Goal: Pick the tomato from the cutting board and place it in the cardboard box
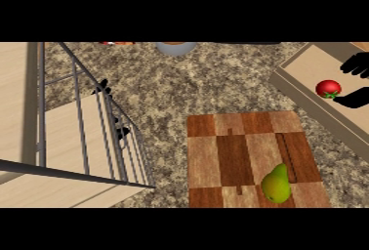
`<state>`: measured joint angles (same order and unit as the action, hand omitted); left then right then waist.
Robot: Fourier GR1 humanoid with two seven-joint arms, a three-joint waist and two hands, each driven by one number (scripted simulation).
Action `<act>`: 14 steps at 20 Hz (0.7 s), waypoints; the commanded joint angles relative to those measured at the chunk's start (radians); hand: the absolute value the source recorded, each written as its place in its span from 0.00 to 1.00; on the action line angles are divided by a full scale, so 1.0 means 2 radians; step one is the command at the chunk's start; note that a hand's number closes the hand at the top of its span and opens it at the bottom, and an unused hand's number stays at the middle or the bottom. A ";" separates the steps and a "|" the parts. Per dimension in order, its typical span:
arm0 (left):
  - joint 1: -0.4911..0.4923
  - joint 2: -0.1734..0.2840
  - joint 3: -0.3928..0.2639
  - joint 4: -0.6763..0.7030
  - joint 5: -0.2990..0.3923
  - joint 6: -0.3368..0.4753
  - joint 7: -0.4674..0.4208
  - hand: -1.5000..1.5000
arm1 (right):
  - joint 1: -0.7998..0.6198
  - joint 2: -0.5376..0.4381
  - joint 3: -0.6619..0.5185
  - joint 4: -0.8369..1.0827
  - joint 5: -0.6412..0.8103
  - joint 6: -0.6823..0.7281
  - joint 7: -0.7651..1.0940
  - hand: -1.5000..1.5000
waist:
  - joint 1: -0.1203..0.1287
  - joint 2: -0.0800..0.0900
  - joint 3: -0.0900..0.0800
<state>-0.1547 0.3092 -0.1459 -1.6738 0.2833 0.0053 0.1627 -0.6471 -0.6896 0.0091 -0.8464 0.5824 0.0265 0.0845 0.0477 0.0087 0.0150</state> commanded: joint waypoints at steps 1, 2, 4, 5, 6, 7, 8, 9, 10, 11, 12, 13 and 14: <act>0.034 0.023 0.072 0.035 0.023 0.026 0.020 0.50 | -0.007 0.011 -0.017 0.035 -0.020 -0.003 -0.054 0.00 | 0.003 0.003 -0.006; 0.035 0.013 0.059 0.037 0.018 0.029 0.020 0.50 | -0.021 0.016 -0.019 0.050 -0.017 -0.009 -0.053 0.00 | 0.006 0.004 -0.006; 0.033 0.017 0.074 0.037 0.020 0.035 0.019 0.50 | -0.003 0.012 -0.046 0.033 -0.045 -0.026 -0.099 0.00 | -0.007 0.000 -0.006; 0.044 0.012 0.062 0.035 0.016 0.030 0.016 0.50 | -0.010 0.028 -0.063 0.038 -0.060 -0.043 -0.092 0.00 | -0.005 0.000 -0.006; 0.027 0.012 0.067 0.054 0.012 0.034 0.016 0.50 | -0.012 0.044 -0.090 0.035 -0.081 -0.074 -0.095 0.00 | -0.010 0.003 -0.006; 0.040 0.012 0.069 0.037 0.023 0.030 0.018 0.50 | -0.015 0.050 -0.111 0.040 -0.103 -0.076 -0.095 0.00 | -0.005 0.001 -0.006; 0.043 0.016 0.069 0.019 0.024 0.033 0.032 0.50 | -0.021 0.027 -0.137 0.045 -0.125 -0.065 -0.102 0.00 | -0.004 -0.002 -0.005; 0.038 0.016 0.073 0.027 0.024 0.029 0.024 0.50 | -0.023 0.039 -0.144 0.043 -0.136 -0.065 -0.105 0.00 | -0.009 -0.002 -0.006; 0.047 0.022 0.075 0.036 0.024 0.021 0.018 0.50 | -0.017 0.033 -0.164 0.056 -0.151 -0.069 -0.118 0.00 | -0.007 0.000 -0.006; 0.043 0.019 0.076 0.040 0.022 0.027 0.021 0.50 | -0.023 0.033 -0.179 0.056 -0.168 -0.063 -0.112 0.00 | -0.011 0.000 -0.006; 0.057 0.014 0.071 0.030 0.018 0.029 0.012 0.50 | -0.033 0.029 -0.190 0.062 -0.178 -0.059 -0.112 0.00 | -0.004 -0.001 -0.006; 0.065 0.022 0.076 0.023 0.025 0.022 0.017 0.50 | -0.025 0.026 -0.199 0.064 -0.186 -0.058 -0.128 0.00 | -0.004 -0.002 -0.006; 0.049 0.018 0.078 0.029 0.025 0.025 0.020 0.50 | -0.012 0.021 -0.209 0.077 -0.194 -0.054 -0.145 0.00 | -0.009 0.000 -0.006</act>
<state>-0.1305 0.3087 -0.1270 -1.6824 0.2816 0.0010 0.1626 -0.6856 -0.6341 -0.3195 -0.7320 0.2767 -0.0869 -0.1451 0.0260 0.0004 0.0155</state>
